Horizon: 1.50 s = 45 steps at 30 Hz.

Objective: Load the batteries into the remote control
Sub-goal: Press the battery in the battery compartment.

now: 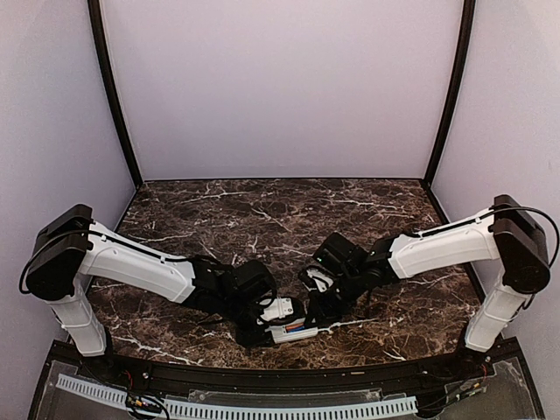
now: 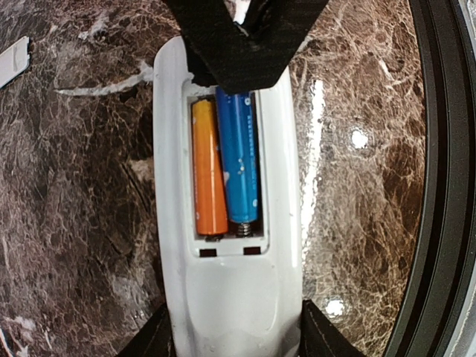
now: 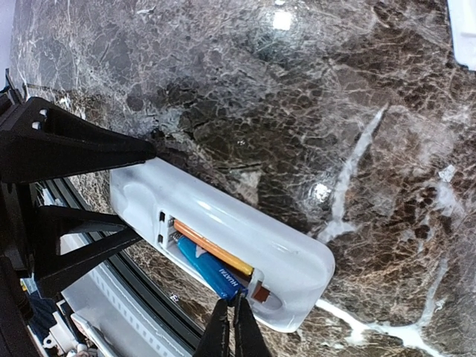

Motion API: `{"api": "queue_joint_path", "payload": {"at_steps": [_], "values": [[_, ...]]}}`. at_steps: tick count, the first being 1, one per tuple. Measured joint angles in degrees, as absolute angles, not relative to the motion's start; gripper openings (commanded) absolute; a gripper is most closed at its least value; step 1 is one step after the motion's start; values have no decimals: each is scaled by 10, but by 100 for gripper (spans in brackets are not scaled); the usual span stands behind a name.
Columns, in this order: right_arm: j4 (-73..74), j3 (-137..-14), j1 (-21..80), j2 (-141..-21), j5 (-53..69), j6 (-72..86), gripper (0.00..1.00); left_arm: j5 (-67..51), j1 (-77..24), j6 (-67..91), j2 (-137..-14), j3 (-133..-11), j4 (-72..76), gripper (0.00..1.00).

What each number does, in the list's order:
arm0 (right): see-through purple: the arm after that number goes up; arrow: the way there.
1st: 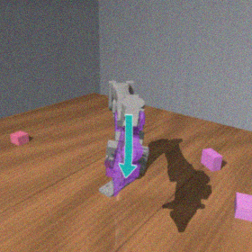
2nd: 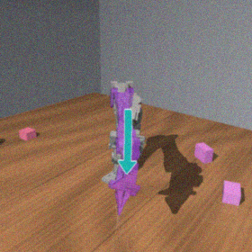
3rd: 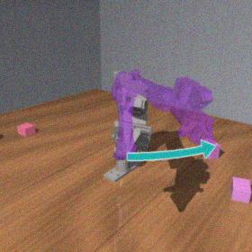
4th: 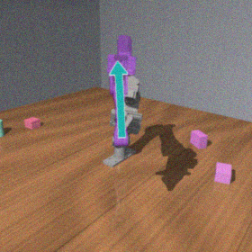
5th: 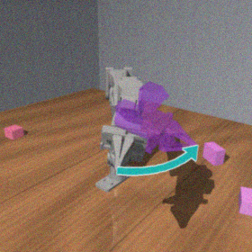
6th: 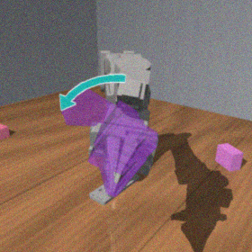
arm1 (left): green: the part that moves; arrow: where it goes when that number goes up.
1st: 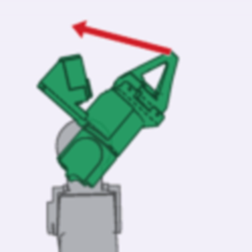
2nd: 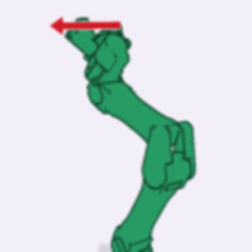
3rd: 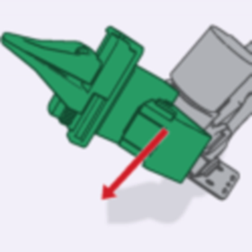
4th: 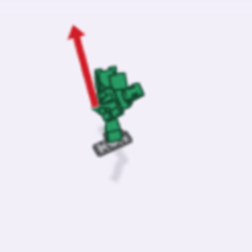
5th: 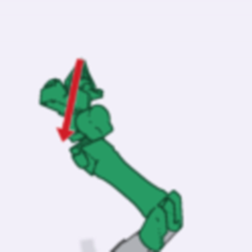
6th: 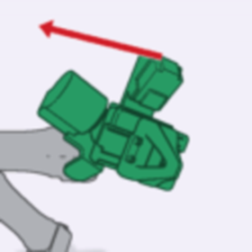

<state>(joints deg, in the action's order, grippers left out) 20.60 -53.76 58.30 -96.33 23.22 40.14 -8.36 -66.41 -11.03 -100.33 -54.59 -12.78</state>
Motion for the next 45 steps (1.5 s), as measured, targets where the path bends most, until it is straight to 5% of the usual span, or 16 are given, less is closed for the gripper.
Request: {"api": "queue_joint_path", "payload": {"at_steps": [18,34,39,45], "values": [[235,-570,586,-995,232,390,0,-83,-665,-111,-1003,-546,-128,52],[325,-639,604,-1011,175,347,15,-81,-665,-111,-1003,-546,-127,52],[345,-658,604,-1007,167,337,0,-81,-665,-111,-1003,-544,-124,52],[291,-633,597,-987,219,354,0,-81,-665,-111,-1003,-544,-123,52]]}}
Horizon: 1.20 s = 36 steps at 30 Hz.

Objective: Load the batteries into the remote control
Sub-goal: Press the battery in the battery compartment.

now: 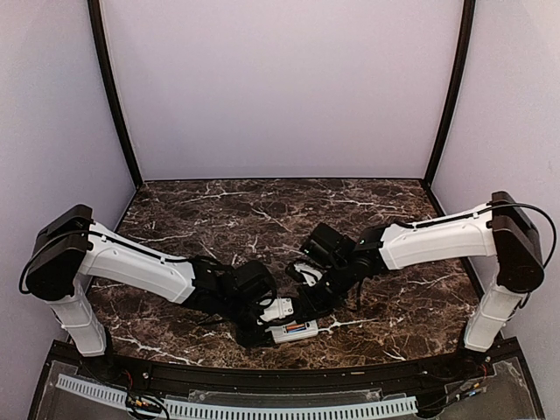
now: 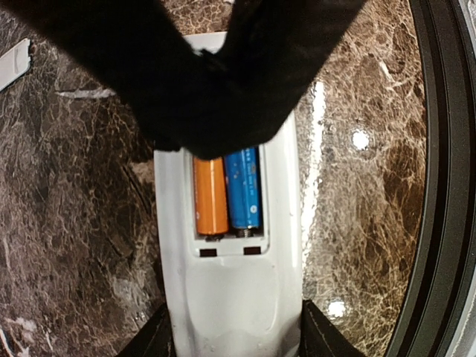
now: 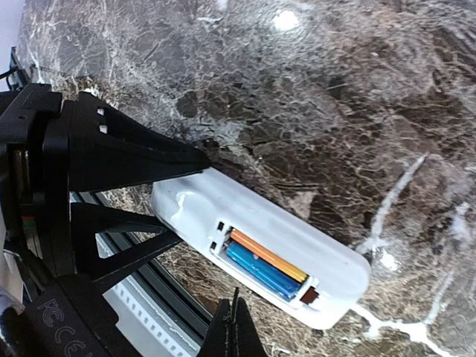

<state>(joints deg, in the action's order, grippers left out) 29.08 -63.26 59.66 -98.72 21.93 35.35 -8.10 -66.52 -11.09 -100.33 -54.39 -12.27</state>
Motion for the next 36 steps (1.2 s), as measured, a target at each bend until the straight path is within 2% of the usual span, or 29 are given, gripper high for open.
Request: {"api": "queue_joint_path", "payload": {"at_steps": [15,26,32,33,36], "values": [[213,-573,581,-1014,255,362,0,-80,-665,-113,-1003,-543,-121,52],[227,-586,578,-1014,267,339,0,-81,-665,-114,-1003,-543,-121,54],[234,-610,560,-957,279,327,0,-76,-664,-115,-1002,-543,-118,72],[244,-610,552,-943,272,326,3,-76,-661,-118,-1000,-545,-116,77],[244,-612,519,-912,246,318,20,-76,-657,-121,-999,-545,-118,82]]}}
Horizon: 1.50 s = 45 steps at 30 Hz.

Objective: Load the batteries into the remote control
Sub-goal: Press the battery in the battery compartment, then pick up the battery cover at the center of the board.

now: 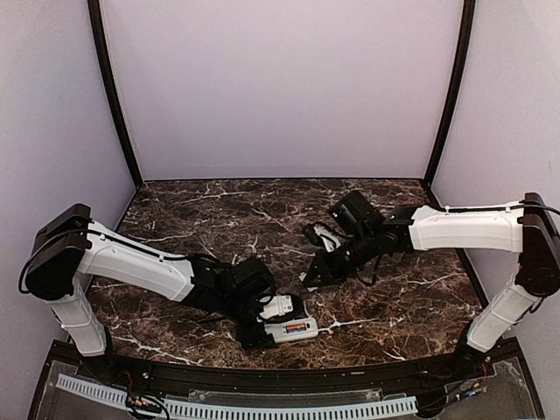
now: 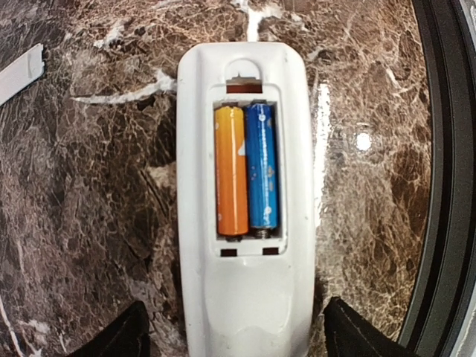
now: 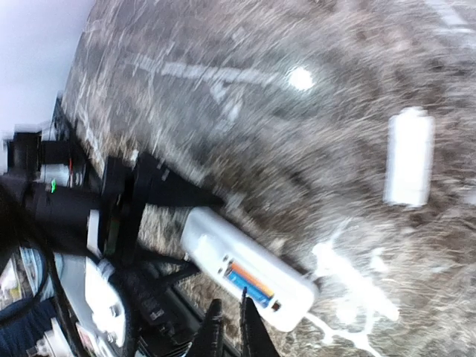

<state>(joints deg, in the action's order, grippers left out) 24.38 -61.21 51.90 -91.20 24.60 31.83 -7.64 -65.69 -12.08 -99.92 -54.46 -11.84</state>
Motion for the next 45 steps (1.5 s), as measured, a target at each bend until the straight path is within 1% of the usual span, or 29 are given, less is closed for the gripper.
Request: {"api": "queue_joint_path", "payload": {"at_steps": [3,5,6,9,12,16,18,21,24,26,29,33,37,40,42,43,45], "values": [[259,-622,493,-901,194,306,40,-81,-658,-123,-999,-545,-118,85],[277,-636,486,-904,156,295,46,-84,-658,-123,-998,-549,-119,87],[286,-646,485,-907,135,287,48,-86,-658,-123,-996,-552,-118,89],[303,-683,479,-928,88,259,48,-88,-656,-122,-971,-553,-115,92],[313,-733,472,-972,50,229,47,-95,-642,-105,-913,-553,-106,93],[329,-813,467,-1053,32,173,43,-93,-597,-54,-825,-555,-95,93],[333,-845,466,-1089,39,114,45,-82,-573,-23,-792,-555,-94,93],[340,-867,464,-1118,63,-15,50,-65,-539,26,-751,-553,-95,93],[348,-871,459,-1120,110,-168,51,-46,-526,60,-721,-540,-95,93],[349,-872,450,-1119,153,-282,50,-34,-524,75,-707,-529,-96,93],[369,-882,433,-1125,192,-406,48,-22,-522,86,-701,-521,-99,93],[403,-925,419,-1165,213,-524,45,-15,-522,89,-701,-512,-100,93],[430,-939,415,-1210,218,-589,43,-12,-519,86,-701,-506,-100,93],[445,-940,415,-1235,223,-612,40,-12,-519,81,-702,-506,-99,93],[450,-940,412,-1243,225,-621,34,-13,-518,78,-705,-506,-99,93],[451,-940,412,-1246,226,-624,28,-13,-518,76,-708,-506,-98,93],[451,-940,412,-1247,227,-629,24,-14,-517,73,-716,-506,-98,93]]}}
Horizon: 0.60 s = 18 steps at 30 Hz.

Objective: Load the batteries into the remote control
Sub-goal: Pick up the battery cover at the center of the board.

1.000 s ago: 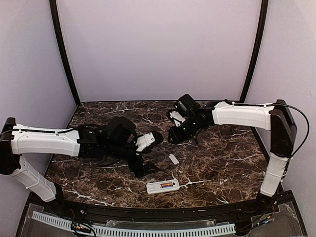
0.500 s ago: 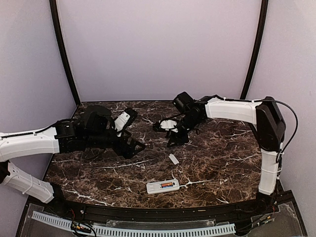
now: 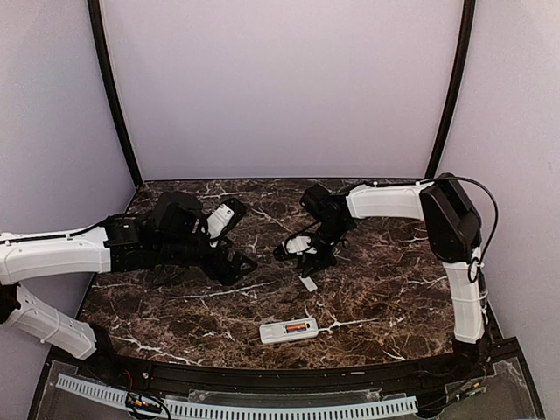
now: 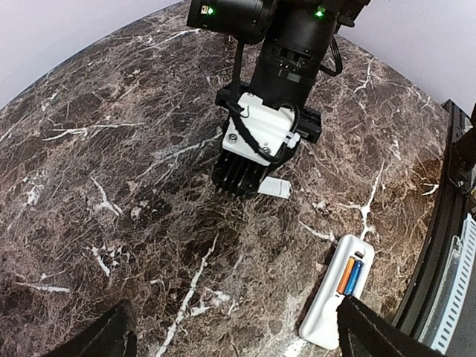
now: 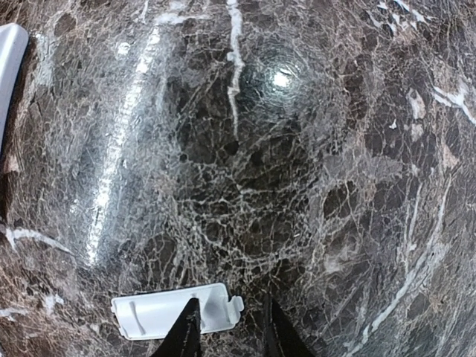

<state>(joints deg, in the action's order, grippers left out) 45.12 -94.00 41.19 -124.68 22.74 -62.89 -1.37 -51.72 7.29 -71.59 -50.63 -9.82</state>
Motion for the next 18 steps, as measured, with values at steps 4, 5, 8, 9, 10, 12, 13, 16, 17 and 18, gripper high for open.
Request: {"api": "queue_joint_path", "payload": {"at_steps": [4,5,8,9,10,12,13,16,17,18], "values": [[453,-941,410,-1247,230,-636,18,-14,-516,65,-732,-506,-99,93],[453,-941,409,-1247,232,-637,19,-14,-516,64,-735,-506,-99,92],[453,-941,404,-1247,232,-641,21,-14,-516,59,-735,-506,-99,93],[453,-941,402,-1247,232,-642,21,-14,-516,58,-736,-506,-99,93],[453,-941,402,-1247,232,-643,21,-14,-516,56,-736,-506,-99,93],[453,-941,402,-1247,233,-644,20,-14,-516,52,-736,-506,-99,93],[453,-941,402,-1248,233,-644,20,-14,-516,51,-736,-506,-99,93],[454,-945,402,-1259,234,-644,20,-14,-516,50,-736,-506,-99,93],[454,-946,402,-1260,236,-644,20,-14,-516,50,-736,-506,-99,93],[454,-948,402,-1262,237,-644,19,-14,-516,49,-736,-506,-99,93]]}}
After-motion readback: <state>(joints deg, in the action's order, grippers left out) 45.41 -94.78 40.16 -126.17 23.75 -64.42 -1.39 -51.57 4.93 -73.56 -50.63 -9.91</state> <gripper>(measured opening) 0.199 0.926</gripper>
